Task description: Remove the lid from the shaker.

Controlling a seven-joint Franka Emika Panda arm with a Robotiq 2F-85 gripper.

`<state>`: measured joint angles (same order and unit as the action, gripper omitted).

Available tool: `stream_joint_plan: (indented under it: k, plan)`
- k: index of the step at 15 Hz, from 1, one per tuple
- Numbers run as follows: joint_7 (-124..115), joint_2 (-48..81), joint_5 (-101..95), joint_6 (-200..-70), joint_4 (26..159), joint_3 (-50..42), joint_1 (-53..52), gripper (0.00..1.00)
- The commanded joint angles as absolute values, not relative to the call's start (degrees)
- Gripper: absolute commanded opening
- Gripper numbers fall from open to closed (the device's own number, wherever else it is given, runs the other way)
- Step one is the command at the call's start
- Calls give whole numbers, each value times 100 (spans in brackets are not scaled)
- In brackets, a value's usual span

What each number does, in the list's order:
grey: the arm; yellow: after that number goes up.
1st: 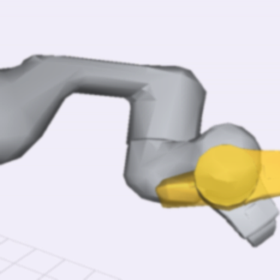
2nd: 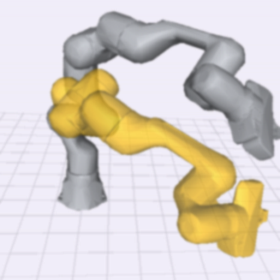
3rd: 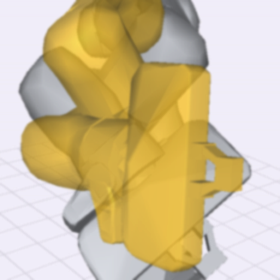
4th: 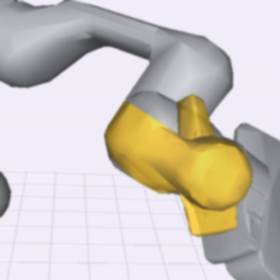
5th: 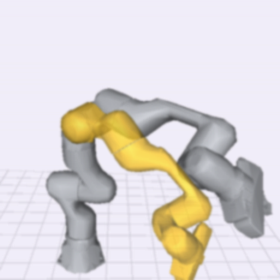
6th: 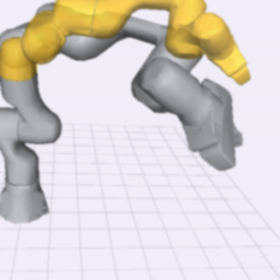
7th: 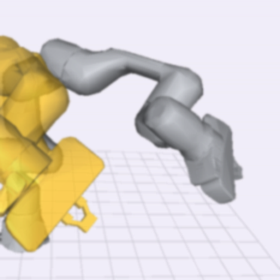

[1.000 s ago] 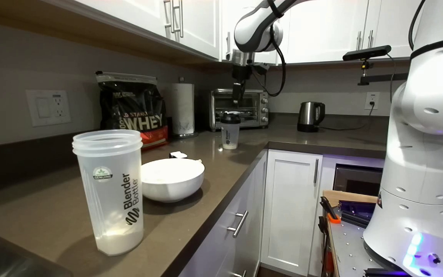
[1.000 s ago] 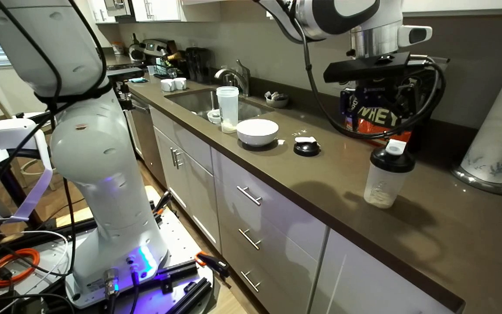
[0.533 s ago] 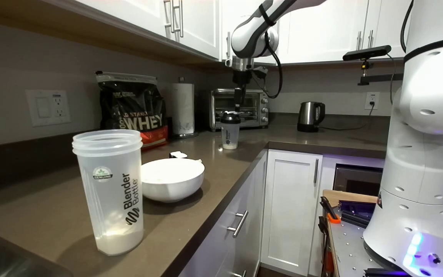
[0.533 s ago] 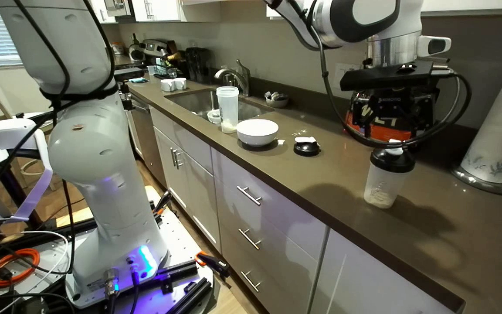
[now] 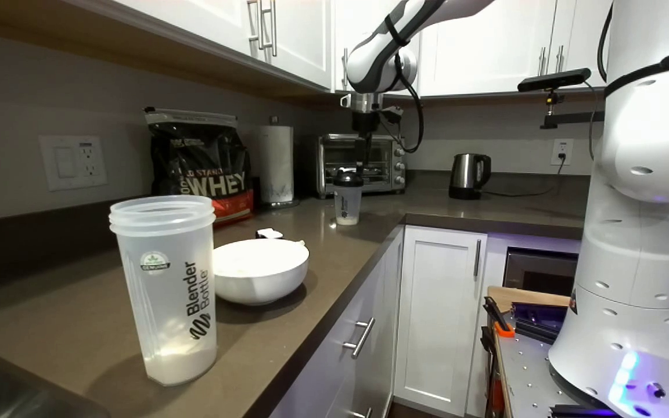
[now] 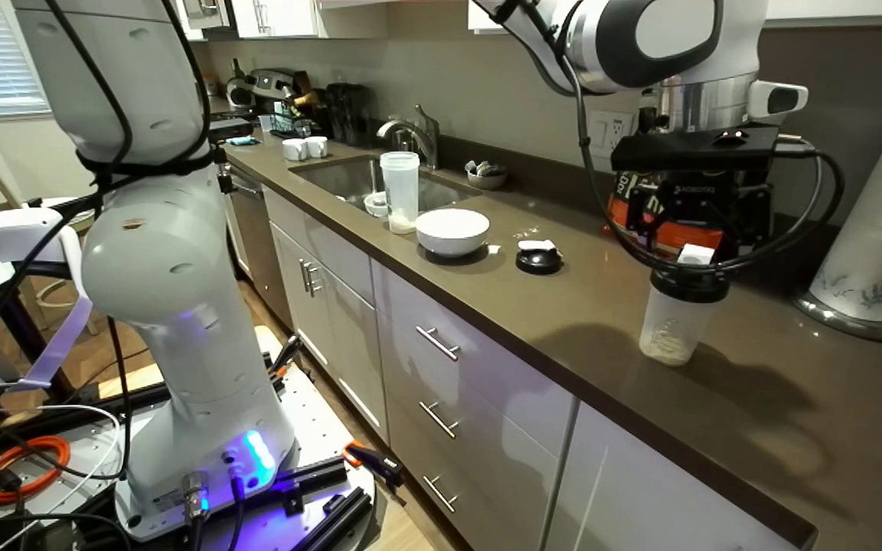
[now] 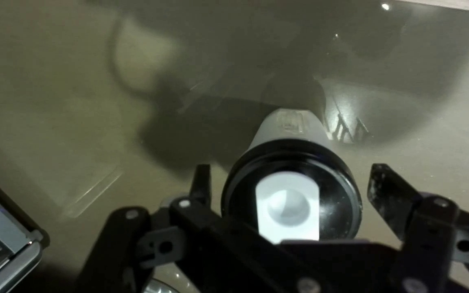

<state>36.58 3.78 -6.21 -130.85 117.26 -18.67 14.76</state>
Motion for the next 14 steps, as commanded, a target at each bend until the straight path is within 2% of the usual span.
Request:
stream_joint_plan:
  k: [1,9,12,13,14]
  plan:
    - [4053,620,-265,-12812,11374,-1735,1641,99]
    - [4393,1001,173,-12391,10844,-1610,1770,94]
    - [4399,1111,156,-12307,10700,-1570,1834,86]
    - [4368,1139,130,-12289,10671,-1567,1848,88]
    - [4359,1160,124,-12255,10643,-1560,1867,85]
